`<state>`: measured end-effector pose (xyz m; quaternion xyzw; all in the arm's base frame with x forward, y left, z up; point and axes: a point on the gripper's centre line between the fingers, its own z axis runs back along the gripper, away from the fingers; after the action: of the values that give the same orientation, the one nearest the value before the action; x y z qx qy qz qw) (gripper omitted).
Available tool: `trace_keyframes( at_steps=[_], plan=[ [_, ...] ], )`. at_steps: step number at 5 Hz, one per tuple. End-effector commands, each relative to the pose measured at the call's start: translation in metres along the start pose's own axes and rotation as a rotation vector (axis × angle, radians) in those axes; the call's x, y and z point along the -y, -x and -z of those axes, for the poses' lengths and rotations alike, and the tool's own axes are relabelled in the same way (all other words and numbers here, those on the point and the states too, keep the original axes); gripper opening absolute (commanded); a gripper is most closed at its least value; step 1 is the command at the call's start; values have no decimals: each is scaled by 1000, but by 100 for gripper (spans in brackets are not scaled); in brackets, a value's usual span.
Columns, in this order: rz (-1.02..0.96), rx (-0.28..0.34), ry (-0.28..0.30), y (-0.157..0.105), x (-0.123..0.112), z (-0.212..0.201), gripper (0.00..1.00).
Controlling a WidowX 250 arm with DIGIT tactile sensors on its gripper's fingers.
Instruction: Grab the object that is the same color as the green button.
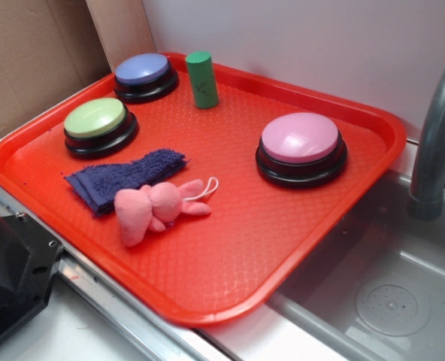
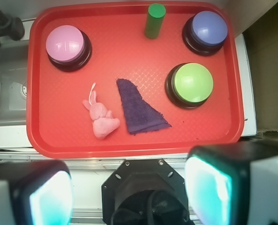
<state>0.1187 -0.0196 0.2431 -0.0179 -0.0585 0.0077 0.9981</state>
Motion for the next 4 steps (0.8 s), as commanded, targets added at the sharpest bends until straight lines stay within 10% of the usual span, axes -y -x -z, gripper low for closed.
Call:
trace_keyframes(
  at_steps=[1, 4],
  plan=[
    [0, 0, 0, 0, 0, 0, 100],
    [-80, 242, -144, -85, -43, 47, 100]
  ],
)
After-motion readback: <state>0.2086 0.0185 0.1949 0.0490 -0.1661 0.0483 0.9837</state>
